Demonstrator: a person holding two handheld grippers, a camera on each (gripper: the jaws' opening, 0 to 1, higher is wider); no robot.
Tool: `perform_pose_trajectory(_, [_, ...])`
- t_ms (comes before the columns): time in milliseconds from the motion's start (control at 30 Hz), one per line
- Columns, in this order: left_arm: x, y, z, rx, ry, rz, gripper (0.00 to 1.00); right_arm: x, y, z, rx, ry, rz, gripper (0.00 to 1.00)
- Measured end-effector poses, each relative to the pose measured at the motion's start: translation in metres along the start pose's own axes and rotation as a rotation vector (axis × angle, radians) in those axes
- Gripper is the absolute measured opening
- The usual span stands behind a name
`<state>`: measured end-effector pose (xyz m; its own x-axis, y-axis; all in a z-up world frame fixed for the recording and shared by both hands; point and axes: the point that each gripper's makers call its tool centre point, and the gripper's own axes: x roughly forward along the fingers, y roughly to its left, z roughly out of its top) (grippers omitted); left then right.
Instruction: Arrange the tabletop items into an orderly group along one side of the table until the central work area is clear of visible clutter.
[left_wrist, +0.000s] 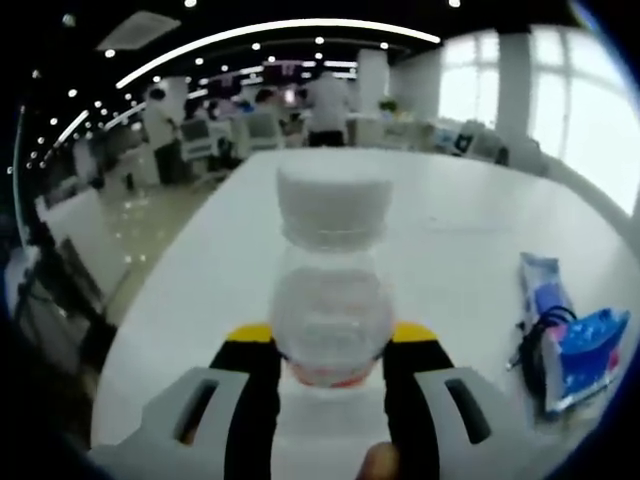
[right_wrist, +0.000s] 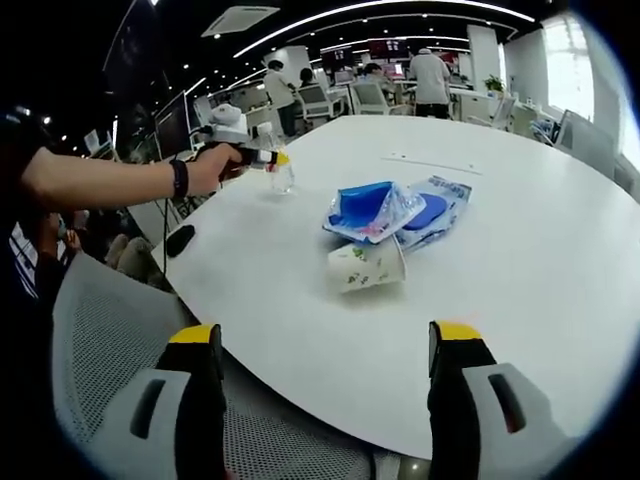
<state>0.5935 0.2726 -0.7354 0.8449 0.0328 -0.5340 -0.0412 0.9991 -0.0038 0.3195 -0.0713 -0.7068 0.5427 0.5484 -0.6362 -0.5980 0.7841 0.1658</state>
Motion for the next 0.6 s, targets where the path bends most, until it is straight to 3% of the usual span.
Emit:
perform_pose_trajectory(167, [0.0010, 0.0010, 0.0004, -0.003, -0.017, 0.021, 0.37, -0.0002, -0.0003, 0.0007, 0.002, -0.001, -0.001, 0.84])
perform_pose_trajectory(300, [0.0026, 0.0027, 0.0007, 0.045, -0.034, 0.027, 0.39, 0.0001, -0.0012, 0.0004, -0.004, 0.000, -0.004, 0.84])
perform_pose_trajectory(467, [-0.0023, 0.0035, 0.0016, 0.068, -0.047, 0.007, 0.53, -0.0003, -0.0013, 0.0012, -0.001, -0.006, -0.006, 0.84])
perform_pose_trajectory(600, [-0.0026, 0.0032, 0.0072, 0.068, -0.074, -0.030, 0.54, -0.0004, -0.0013, 0.0018, 0.001, -0.009, -0.005, 0.84])
